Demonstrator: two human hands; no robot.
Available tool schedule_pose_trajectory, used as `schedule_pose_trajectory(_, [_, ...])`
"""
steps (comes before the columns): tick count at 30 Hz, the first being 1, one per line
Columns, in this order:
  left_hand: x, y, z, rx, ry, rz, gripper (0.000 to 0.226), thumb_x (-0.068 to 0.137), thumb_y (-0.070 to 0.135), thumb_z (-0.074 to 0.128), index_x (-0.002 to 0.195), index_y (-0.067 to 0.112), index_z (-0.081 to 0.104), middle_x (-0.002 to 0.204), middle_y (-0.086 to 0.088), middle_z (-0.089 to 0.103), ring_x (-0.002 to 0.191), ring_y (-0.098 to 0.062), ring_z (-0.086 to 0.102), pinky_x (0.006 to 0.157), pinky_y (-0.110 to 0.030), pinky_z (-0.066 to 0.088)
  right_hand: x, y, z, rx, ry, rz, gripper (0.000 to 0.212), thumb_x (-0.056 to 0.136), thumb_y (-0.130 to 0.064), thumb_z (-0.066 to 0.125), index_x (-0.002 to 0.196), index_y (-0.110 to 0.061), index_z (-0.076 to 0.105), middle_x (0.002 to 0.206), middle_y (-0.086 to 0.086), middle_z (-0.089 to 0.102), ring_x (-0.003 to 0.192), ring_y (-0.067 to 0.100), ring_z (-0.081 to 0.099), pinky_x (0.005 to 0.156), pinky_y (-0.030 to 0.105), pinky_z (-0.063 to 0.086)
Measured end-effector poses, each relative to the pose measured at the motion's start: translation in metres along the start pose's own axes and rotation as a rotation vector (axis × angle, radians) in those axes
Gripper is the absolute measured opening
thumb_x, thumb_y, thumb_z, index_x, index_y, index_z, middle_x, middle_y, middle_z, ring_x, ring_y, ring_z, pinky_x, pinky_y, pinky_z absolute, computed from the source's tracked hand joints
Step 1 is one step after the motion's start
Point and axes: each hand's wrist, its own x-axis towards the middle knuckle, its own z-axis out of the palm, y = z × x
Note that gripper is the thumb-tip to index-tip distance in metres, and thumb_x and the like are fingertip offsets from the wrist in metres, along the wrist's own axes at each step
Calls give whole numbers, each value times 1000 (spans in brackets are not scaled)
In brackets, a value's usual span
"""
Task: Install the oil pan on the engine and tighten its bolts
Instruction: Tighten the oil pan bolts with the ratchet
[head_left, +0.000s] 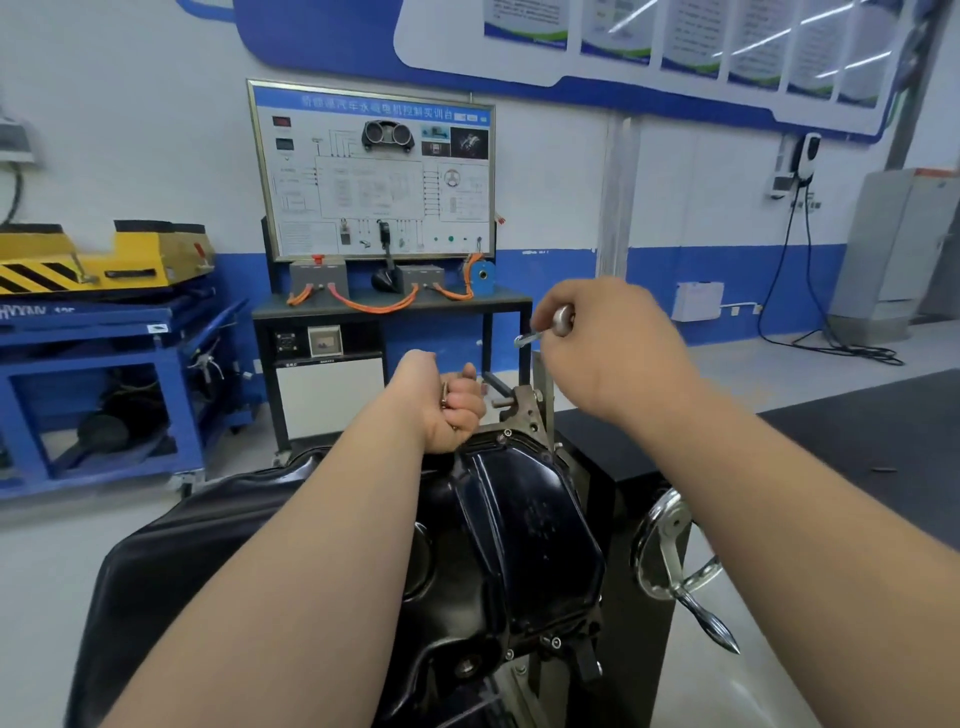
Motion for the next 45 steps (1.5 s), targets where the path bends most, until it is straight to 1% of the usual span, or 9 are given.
schedule_pose_trajectory(6, [3,-6,7,139,11,44,66,96,58,14,64,11,49,49,3,34,36,-10,26,37,-13,15,13,-4,53,-219,-169,-186,14,87,-33,52,95,-35,64,97,-4,54,83,19,56,65,31,45])
schedule_pose_trajectory(11, [17,13,15,309,173,43,50,95,44,22,67,13,49,44,-2,48,32,-16,43,42,-16,37,40,-1,74,-210,-332,-311,29,81,-52,53,104,-37,63,97,-7,44,85,19,55,76,38,50])
schedule_pose_trajectory(16, [19,39,14,326,204,51,72,94,42,25,33,9,46,42,0,34,32,-13,27,40,-12,24,69,-11,74,-158,-423,-406,11,77,-50,61,73,-41,56,88,-10,52,81,12,52,70,34,49])
schedule_pose_trajectory(18, [16,44,12,320,207,49,71,95,50,25,41,10,46,43,-1,37,38,-14,30,40,-13,24,76,-19,76,-121,-478,-389,18,74,-47,65,64,-39,52,78,-8,59,71,11,55,64,33,50])
schedule_pose_trajectory(22, [7,53,4,293,162,38,64,97,57,21,60,12,48,49,-2,43,52,-14,34,45,-14,24,84,-30,80,-93,-512,-359,20,71,-48,70,85,-35,66,74,-7,64,62,6,54,58,28,48])
schedule_pose_trajectory(26, [-2,55,-2,266,76,28,53,99,52,22,67,15,44,48,-2,45,40,-15,39,46,-15,24,83,-37,83,-179,-432,-377,26,72,-48,65,91,-31,69,68,-10,62,62,8,56,55,26,45])
schedule_pose_trajectory(31, [-4,56,-5,257,20,67,47,100,43,27,69,14,48,48,-1,50,37,-17,49,47,-21,46,78,-44,84,-285,-422,-416,32,70,-49,63,92,-27,69,71,-9,62,66,11,58,48,23,39])
schedule_pose_trajectory(39, [-8,59,-11,233,-126,45,42,97,41,30,71,15,49,57,2,42,44,-14,37,47,-17,24,79,-56,81,-327,-289,-362,18,77,-34,58,91,-27,67,71,-7,57,67,16,57,47,22,32])
schedule_pose_trajectory(45, [-8,50,-10,205,-80,39,36,97,39,32,88,10,51,64,0,44,52,-13,37,43,-16,26,80,-54,88,-319,-360,-260,10,80,-25,57,87,-22,64,72,-5,58,66,14,56,49,24,37])
